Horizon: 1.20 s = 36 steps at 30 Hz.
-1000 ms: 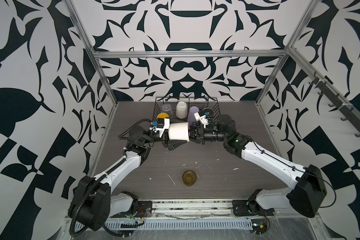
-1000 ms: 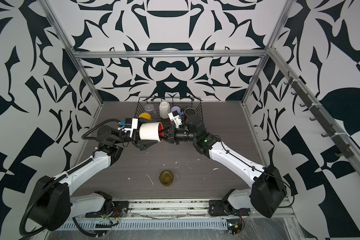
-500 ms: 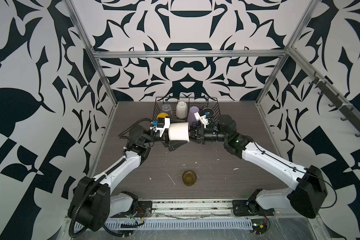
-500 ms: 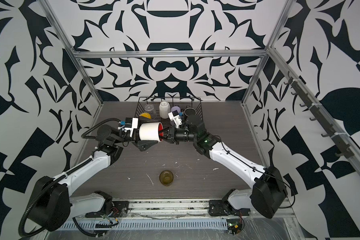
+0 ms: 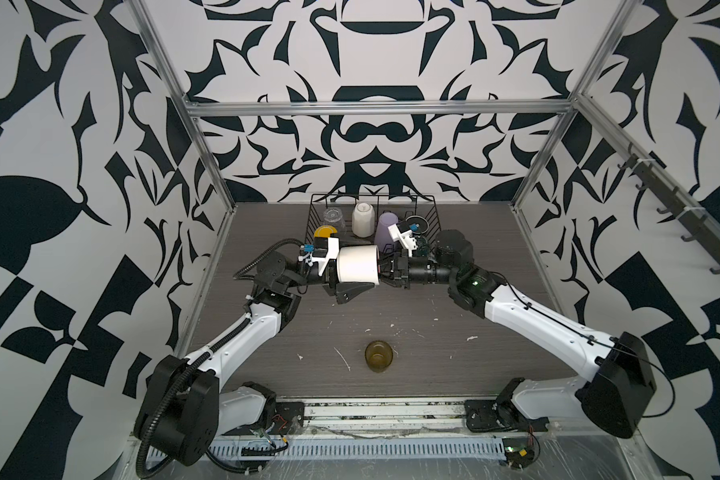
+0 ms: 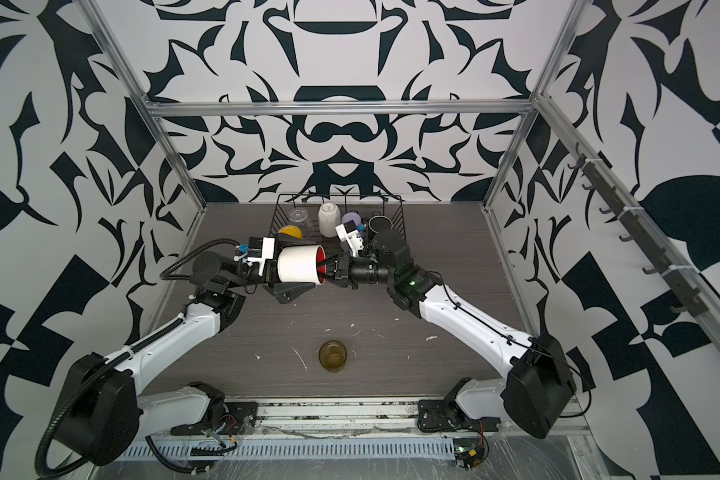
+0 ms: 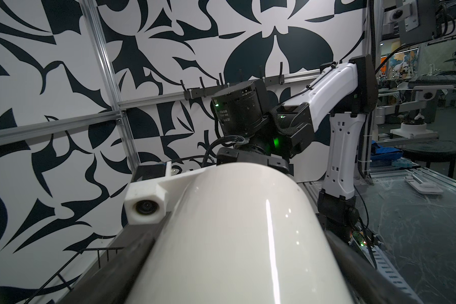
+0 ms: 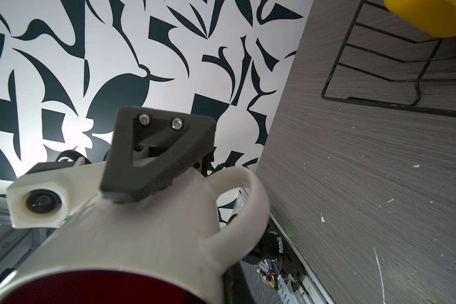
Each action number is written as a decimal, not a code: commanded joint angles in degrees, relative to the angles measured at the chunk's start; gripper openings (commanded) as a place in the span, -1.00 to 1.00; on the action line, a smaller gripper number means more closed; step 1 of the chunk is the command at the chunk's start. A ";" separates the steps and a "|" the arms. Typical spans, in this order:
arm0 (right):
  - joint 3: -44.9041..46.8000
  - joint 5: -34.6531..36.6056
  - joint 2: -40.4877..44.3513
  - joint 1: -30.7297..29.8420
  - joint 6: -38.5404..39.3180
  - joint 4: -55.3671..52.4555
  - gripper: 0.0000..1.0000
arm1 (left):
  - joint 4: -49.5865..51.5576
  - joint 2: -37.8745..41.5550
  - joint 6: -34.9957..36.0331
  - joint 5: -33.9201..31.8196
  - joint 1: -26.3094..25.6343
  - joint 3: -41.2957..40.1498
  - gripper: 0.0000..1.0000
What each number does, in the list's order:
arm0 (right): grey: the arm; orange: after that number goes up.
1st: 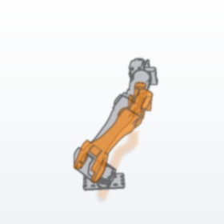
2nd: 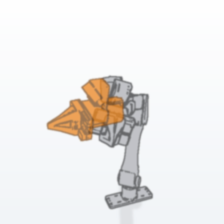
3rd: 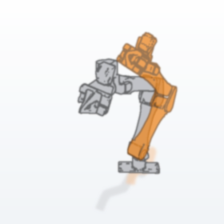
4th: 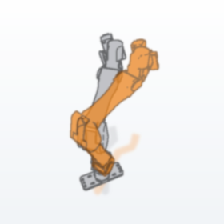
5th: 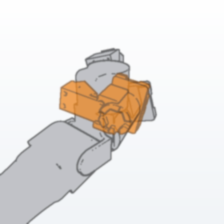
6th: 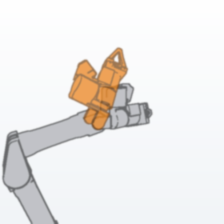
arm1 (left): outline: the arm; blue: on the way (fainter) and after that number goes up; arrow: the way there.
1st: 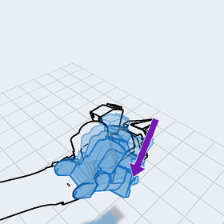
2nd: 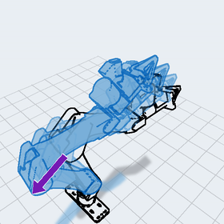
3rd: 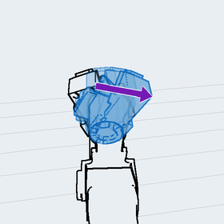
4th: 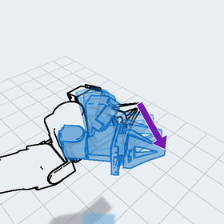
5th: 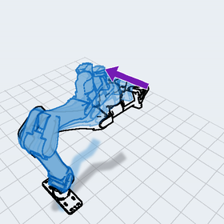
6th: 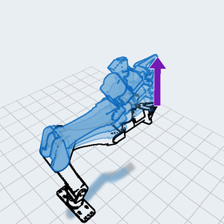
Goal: Load cups into a dish rack
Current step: Place the cup upside down at the dish rack.
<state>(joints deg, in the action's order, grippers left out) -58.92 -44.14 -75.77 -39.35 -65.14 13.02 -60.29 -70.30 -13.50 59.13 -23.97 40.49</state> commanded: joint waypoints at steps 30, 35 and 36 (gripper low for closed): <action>-0.40 -2.21 4.66 -0.21 5.23 4.79 -0.20 | 3.00 0.99 0.40 -1.40 0.43 2.58 -0.41; -0.06 -1.39 4.84 0.24 5.12 4.23 -0.14 | 4.80 2.17 1.58 -2.53 0.48 2.85 -0.69; -0.01 -1.39 4.84 0.27 5.03 4.36 -0.13 | 5.20 2.38 1.81 -2.58 0.45 2.93 -0.73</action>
<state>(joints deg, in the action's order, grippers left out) -58.59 -44.31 -73.38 -39.11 -61.08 13.52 -56.03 -69.43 -13.34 58.92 -23.97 41.36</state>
